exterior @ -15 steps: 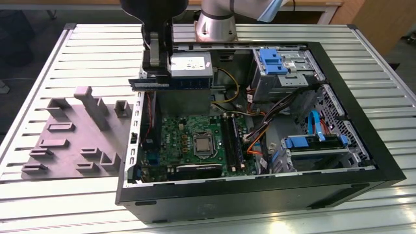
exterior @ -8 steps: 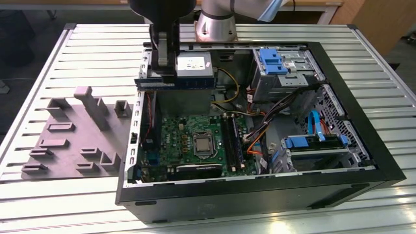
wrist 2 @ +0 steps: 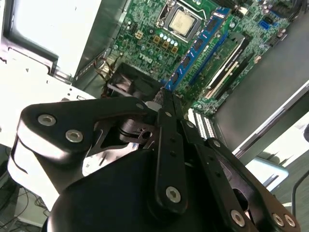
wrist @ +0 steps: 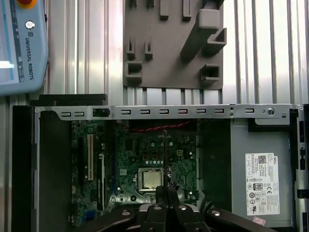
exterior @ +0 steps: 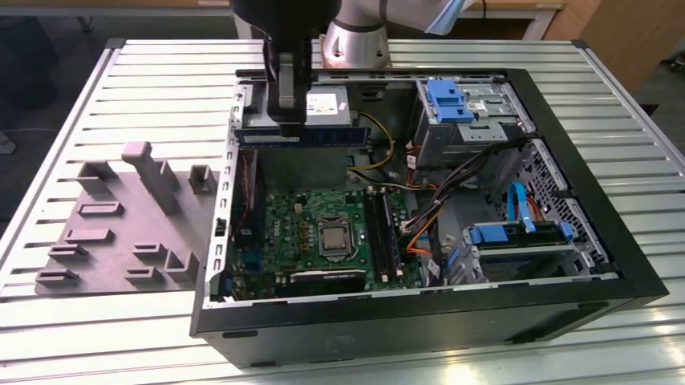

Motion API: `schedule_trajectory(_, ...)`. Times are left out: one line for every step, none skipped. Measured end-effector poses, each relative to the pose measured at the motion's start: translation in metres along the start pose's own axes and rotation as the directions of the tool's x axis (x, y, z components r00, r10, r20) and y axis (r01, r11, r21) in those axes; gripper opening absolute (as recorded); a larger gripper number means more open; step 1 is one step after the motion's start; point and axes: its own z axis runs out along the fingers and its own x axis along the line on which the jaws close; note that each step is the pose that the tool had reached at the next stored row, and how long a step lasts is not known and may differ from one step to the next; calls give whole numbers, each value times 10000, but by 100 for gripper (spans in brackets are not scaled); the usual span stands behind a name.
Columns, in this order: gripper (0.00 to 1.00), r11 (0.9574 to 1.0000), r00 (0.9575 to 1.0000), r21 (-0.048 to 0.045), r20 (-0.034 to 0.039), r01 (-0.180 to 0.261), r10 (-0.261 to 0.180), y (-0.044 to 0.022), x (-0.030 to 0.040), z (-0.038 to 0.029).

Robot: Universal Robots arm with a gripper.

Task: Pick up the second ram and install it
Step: 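Pick up the second ram and move it above second insertion slot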

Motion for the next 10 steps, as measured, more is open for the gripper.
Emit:
schedule_trajectory(11,10000,10000,0,0,0,0,-16,-1,-1)
schedule_trajectory(11,10000,10000,0,0,0,0,-32,-1,-1)
schedule_trajectory(11,10000,10000,0,0,0,0,-48,-1,-2)
schedule_trajectory(11,10000,10000,0,0,0,0,-63,-2,-3)
schedule_trajectory(11,10000,10000,0,0,0,0,-79,-2,-3)
schedule_trajectory(11,10000,10000,0,0,0,0,-94,-3,-4)
schedule_trajectory(11,10000,10000,0,0,0,0,-110,-3,-5)
schedule_trajectory(11,10000,10000,0,0,0,0,-125,-4,-5)
schedule_trajectory(11,10000,10000,0,-1,0,0,-139,-5,-6)
schedule_trajectory(11,10000,10000,0,0,0,0,-154,-5,-6)
